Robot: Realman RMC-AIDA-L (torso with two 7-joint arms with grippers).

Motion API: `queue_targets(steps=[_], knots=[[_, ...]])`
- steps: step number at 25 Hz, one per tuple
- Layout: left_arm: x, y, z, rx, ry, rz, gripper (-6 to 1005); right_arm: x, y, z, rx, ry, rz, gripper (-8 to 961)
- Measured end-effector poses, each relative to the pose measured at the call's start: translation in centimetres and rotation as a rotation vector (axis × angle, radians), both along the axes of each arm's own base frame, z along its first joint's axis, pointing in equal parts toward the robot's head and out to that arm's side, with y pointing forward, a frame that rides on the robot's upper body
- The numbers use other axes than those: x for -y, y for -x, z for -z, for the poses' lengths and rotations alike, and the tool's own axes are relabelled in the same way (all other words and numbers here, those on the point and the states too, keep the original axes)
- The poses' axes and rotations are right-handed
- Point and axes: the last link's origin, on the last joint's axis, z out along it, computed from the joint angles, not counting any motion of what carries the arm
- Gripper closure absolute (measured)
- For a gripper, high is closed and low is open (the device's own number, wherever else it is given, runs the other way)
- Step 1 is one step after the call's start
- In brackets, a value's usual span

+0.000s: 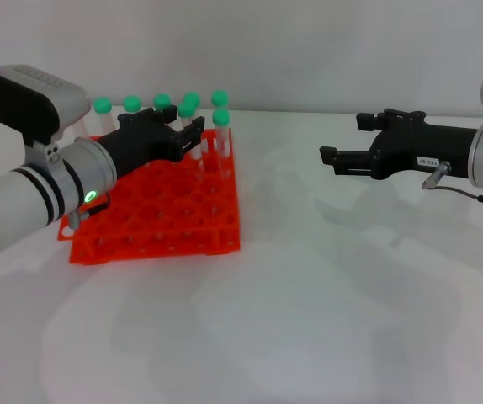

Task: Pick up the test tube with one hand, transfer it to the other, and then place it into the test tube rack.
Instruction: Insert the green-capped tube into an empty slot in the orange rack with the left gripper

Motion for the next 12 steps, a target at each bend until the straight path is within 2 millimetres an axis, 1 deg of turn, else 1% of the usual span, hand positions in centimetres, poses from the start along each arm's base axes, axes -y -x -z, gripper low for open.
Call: queue_targets(steps=[6, 12], knots=[[-0.18, -0.1, 0.12, -0.004, 0.001, -0.008, 366, 0.07, -0.03, 0.1, -0.001, 0.002, 0.001, 95], [-0.43, -0.28, 0.15, -0.003, 0.002, -0.017, 238, 0.08, -0.24, 0.13, 0.001, 0.001, 0.005, 95]])
